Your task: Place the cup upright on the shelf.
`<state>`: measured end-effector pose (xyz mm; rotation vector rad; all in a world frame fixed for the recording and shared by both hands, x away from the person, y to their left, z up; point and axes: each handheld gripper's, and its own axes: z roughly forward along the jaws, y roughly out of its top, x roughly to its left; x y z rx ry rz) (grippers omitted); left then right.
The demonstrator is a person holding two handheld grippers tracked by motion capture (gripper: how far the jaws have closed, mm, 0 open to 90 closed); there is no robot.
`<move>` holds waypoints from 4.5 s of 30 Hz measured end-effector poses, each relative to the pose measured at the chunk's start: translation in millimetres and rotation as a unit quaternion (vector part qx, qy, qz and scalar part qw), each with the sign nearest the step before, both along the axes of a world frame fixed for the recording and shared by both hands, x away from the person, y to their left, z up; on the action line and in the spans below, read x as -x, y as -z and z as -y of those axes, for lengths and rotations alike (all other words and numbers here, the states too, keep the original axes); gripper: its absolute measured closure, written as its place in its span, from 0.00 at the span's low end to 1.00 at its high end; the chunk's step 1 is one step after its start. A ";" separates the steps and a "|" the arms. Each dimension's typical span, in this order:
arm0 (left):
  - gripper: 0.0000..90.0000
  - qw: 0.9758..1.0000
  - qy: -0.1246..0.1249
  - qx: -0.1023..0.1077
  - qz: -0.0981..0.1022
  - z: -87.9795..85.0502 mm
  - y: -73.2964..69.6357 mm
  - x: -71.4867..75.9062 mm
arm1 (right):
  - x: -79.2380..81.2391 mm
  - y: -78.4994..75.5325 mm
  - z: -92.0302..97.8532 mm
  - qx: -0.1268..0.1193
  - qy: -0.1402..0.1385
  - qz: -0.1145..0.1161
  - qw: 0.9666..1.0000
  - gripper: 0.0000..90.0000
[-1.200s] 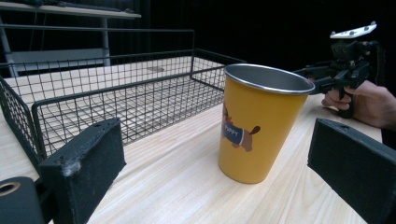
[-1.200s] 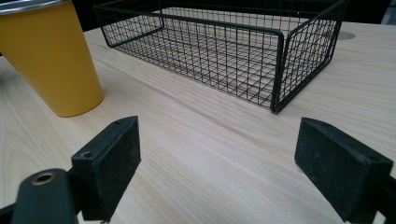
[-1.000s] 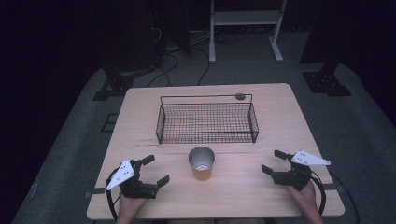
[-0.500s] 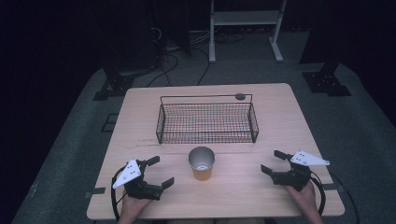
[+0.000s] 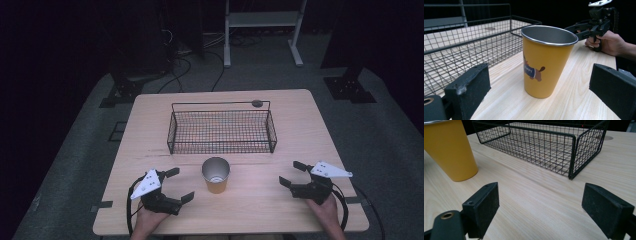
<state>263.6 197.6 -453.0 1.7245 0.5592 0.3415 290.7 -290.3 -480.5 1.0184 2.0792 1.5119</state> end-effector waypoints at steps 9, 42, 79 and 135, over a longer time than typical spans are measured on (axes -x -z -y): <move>0.03 1.000 0.018 -0.012 -0.003 14.3 -3.8 -1.4 | 0.1 0.0 -0.3 0.001 -0.001 0.000 1.000 0.15; 0.03 0.998 0.057 -0.038 -0.008 51.5 -5.6 -18.4 | 0.2 0.0 -1.0 0.002 -0.003 0.002 1.000 0.15; 0.02 0.997 0.052 -0.062 -0.016 81.8 0.1 -42.1 | -0.1 0.0 -1.4 0.003 -0.005 0.001 1.000 0.15; 0.14 0.996 0.083 -0.029 -0.009 96.3 -37.9 -72.0 | -0.1 -0.1 -1.6 0.002 -0.008 0.002 1.000 0.15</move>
